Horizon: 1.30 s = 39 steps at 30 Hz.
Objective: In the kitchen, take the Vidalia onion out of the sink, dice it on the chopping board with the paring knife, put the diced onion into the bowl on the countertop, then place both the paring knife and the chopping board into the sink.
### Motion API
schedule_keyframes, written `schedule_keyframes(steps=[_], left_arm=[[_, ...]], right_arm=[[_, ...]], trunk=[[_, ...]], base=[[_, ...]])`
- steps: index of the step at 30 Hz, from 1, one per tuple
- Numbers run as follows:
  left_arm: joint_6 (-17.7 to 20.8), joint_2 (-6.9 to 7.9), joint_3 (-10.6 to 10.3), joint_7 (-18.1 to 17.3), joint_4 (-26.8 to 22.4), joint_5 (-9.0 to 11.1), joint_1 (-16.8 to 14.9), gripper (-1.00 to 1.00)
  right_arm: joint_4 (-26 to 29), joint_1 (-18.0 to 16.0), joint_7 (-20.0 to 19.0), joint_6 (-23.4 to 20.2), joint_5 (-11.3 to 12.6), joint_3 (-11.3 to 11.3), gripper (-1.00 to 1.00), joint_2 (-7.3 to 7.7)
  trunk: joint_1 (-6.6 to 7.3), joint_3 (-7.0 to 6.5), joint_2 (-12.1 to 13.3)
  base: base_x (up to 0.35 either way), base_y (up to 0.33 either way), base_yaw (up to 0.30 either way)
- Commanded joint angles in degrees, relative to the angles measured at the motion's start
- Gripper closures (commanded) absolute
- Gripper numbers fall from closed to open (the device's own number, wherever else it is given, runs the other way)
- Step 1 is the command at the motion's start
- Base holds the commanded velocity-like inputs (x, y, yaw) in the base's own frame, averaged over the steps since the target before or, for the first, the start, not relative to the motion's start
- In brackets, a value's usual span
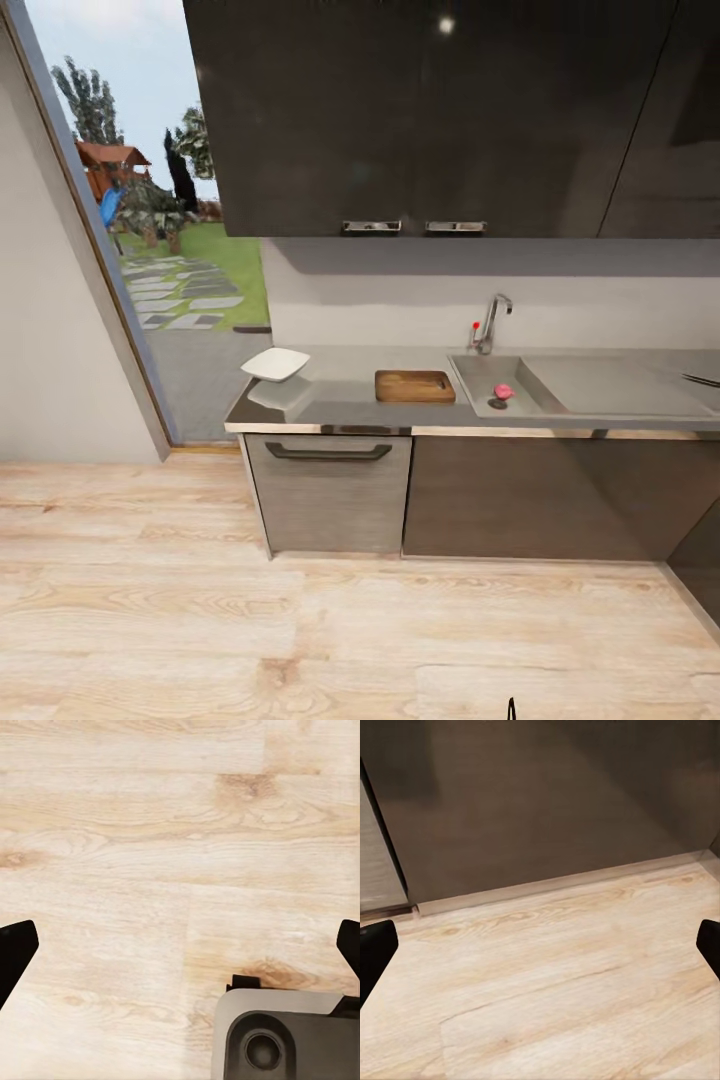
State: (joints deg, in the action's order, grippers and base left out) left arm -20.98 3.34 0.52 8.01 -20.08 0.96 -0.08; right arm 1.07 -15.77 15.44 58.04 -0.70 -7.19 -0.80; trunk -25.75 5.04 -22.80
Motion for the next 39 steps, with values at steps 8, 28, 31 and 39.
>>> schedule_keyframes(steps=[8,28,31,39], left_arm=[[-0.1,0.00,0.0,0.1,0.0,0.1,0.0,-1.00],[-0.1,0.00,0.0,0.1,0.0,0.1,0.0,-1.00],[-0.1,0.00,0.0,0.1,0.0,0.1,0.0,-1.00],[-0.1,0.00,0.1,0.1,0.0,0.1,0.0,-1.00]], right_arm=[[0.0,0.0,-0.1,0.2,-0.1,-0.4,-1.00,-0.07],[0.0,0.0,-0.1,0.2,-0.1,-0.4,-1.00,-0.08],[0.0,0.0,-0.1,0.1,-0.1,-0.4,-1.00,-0.06],[0.0,0.0,-0.1,0.2,-0.1,-0.4,-1.00,-0.07]], trunk=[[-0.03,0.11,-0.1],[-0.03,0.11,-0.1],[-0.03,0.11,-0.1],[-0.03,0.11,-0.1]], base=[[0.000,-0.179,0.000],[0.000,-0.309,0.000],[0.000,-0.315,0.000],[0.000,-0.314,0.000]])
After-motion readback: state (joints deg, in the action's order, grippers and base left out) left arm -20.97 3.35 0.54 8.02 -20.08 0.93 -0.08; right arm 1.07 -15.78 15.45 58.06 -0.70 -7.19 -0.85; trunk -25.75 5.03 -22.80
